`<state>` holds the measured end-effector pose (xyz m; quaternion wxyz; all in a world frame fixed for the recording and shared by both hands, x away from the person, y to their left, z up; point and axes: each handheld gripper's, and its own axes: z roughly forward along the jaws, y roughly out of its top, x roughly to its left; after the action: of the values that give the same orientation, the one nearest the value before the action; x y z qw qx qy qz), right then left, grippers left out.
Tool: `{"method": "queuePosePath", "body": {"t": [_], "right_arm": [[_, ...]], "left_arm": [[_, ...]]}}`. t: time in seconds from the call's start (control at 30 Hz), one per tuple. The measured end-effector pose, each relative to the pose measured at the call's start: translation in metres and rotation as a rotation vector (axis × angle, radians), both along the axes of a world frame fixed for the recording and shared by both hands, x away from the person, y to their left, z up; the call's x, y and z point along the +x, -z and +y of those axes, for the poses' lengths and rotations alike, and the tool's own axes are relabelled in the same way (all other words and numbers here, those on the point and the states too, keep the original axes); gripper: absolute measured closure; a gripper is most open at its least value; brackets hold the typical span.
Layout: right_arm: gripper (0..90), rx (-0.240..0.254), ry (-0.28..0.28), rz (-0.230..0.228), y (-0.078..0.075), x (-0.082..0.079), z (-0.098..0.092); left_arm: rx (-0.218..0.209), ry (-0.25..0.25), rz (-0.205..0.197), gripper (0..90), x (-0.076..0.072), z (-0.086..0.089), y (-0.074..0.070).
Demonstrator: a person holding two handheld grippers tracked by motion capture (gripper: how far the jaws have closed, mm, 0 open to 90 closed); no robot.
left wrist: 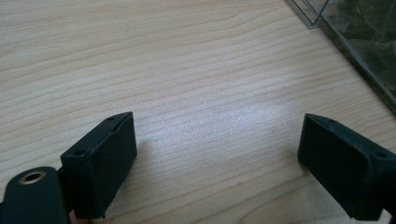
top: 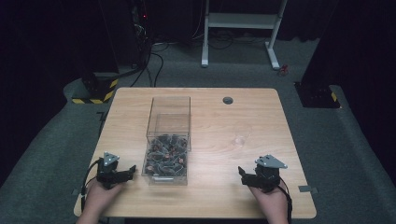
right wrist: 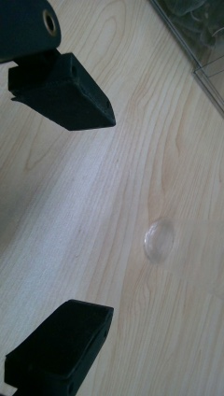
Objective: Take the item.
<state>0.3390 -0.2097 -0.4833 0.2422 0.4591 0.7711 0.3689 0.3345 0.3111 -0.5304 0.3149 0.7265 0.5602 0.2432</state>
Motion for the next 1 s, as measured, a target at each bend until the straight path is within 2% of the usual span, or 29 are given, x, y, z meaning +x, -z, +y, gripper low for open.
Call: {"method": "queuePosePath", "body": {"t": [0.57,1.0], "right_arm": [[8.8,0.031,-0.078,-0.043,-0.025,0.002,0.031],[8.8,0.036,-0.120,-0.062,-0.035,0.002,0.046]], "left_arm": [[0.000,0.000,0.000,11.9,0.000,0.000,0.000],[0.000,0.000,0.000,11.9,0.000,0.000,0.000]]}}
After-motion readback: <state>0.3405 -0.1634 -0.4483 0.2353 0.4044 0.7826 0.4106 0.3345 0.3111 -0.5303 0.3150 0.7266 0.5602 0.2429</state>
